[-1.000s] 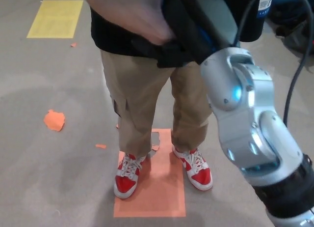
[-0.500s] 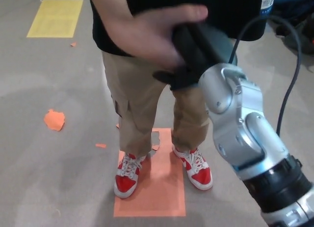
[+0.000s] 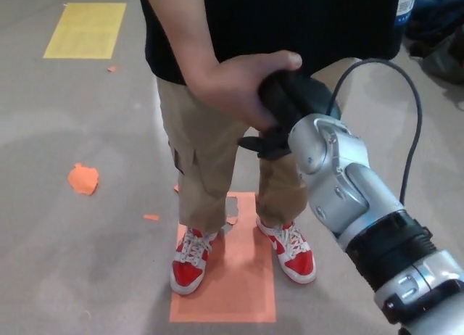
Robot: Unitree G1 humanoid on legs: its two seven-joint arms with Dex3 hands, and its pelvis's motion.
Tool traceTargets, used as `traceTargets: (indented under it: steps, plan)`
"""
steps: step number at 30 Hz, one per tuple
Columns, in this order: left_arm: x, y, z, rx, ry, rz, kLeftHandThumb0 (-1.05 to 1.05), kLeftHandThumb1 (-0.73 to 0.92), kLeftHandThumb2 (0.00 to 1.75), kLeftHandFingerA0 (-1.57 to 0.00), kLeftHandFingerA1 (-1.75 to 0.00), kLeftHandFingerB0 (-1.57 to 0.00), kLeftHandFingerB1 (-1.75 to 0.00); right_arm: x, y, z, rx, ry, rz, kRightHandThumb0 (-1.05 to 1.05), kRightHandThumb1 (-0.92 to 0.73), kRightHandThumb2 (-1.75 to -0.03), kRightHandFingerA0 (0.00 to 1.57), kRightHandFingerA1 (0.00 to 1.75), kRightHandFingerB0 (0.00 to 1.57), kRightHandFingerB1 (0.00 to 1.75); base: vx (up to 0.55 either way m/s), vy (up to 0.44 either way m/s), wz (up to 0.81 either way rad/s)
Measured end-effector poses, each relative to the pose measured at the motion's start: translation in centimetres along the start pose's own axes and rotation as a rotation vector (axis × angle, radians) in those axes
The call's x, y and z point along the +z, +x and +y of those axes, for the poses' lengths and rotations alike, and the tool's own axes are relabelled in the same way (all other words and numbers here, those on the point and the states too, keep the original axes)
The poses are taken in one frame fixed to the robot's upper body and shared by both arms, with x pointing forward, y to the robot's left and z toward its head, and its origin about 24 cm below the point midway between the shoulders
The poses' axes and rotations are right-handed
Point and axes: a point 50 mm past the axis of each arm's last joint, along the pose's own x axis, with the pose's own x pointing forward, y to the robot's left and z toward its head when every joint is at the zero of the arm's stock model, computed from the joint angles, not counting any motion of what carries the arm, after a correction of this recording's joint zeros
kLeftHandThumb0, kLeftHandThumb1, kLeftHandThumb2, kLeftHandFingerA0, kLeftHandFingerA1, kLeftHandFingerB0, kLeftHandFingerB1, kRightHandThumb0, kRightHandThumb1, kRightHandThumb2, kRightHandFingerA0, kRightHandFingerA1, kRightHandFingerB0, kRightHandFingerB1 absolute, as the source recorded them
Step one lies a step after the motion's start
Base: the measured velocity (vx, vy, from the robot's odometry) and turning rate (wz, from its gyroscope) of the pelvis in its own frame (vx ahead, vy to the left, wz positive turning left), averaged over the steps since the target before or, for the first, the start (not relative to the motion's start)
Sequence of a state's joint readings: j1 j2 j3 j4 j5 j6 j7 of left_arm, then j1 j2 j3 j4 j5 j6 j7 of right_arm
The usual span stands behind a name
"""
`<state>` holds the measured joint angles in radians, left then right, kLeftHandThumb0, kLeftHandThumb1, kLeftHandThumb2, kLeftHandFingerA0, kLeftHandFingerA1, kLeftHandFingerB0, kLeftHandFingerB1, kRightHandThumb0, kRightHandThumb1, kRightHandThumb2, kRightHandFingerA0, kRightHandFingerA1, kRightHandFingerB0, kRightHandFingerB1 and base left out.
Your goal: The robot extends its right arm to grab a person's hand and shakes it
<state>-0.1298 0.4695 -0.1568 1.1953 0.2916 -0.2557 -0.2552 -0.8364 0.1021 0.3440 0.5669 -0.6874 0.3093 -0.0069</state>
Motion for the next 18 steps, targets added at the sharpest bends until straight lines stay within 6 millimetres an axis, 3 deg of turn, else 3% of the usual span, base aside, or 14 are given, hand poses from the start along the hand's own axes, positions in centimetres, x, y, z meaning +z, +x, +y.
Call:
traceTargets:
  steps: [1, 2, 4, 5, 10, 18]
  plan:
    - [0.0, 0.0, 0.0, 0.000, 0.000, 0.001, -0.56, 0.68, 0.94, -0.30, -0.48, -0.25, -0.45, 0.5, -0.2, -0.3, -0.018, 0.013, -0.027, -0.21, -0.80, -0.64, 1.04, 0.61, 0.69, 0.48, 0.00, 0.000, 0.00]
    - [0.0, 0.0, 0.0, 0.000, -0.001, 0.000, -0.46, 0.79, 0.65, -0.32, -0.32, -0.35, -0.34, 1.2, -0.5, -0.8, -0.042, 0.028, -0.064, -0.20, -0.82, -0.64, 0.97, 0.81, 0.68, 0.48, 0.00, 0.000, 0.00]
    - [0.1, 0.0, 0.1, 0.003, -0.003, -0.004, -0.50, 0.84, 0.65, -0.30, -0.31, -0.29, -0.32, 2.3, -0.9, -1.7, -0.081, 0.050, -0.121, -0.23, -0.84, -0.65, 0.99, 0.76, 0.64, 0.44, 0.00, 0.000, 0.00]
    - [0.2, 0.0, 0.2, 0.005, -0.003, -0.006, -0.53, 0.82, 0.65, -0.30, -0.32, -0.29, -0.32, 3.0, -1.2, -2.2, -0.103, 0.060, -0.154, -0.21, -0.83, -0.65, 0.98, 0.59, 0.65, 0.44, 0.00, 0.000, 0.00]
    - [0.3, 0.1, 0.2, 0.007, -0.002, -0.010, -0.49, 0.82, 0.65, -0.33, -0.32, -0.32, -0.33, 6.1, -3.0, -4.6, -0.205, 0.115, -0.304, -0.28, -0.84, -0.65, 0.95, 0.53, 0.66, 0.46, 0.00, 0.000, 0.00]
    - [0.3, 0.1, 0.2, 0.006, -0.003, -0.009, -0.49, 0.79, 0.65, -0.30, -0.32, -0.32, -0.33, 7.3, -5.9, -6.1, -0.271, 0.167, -0.393, -0.22, -0.80, -0.64, 0.99, 0.55, 0.69, 0.48, 0.00, 0.000, 0.00]
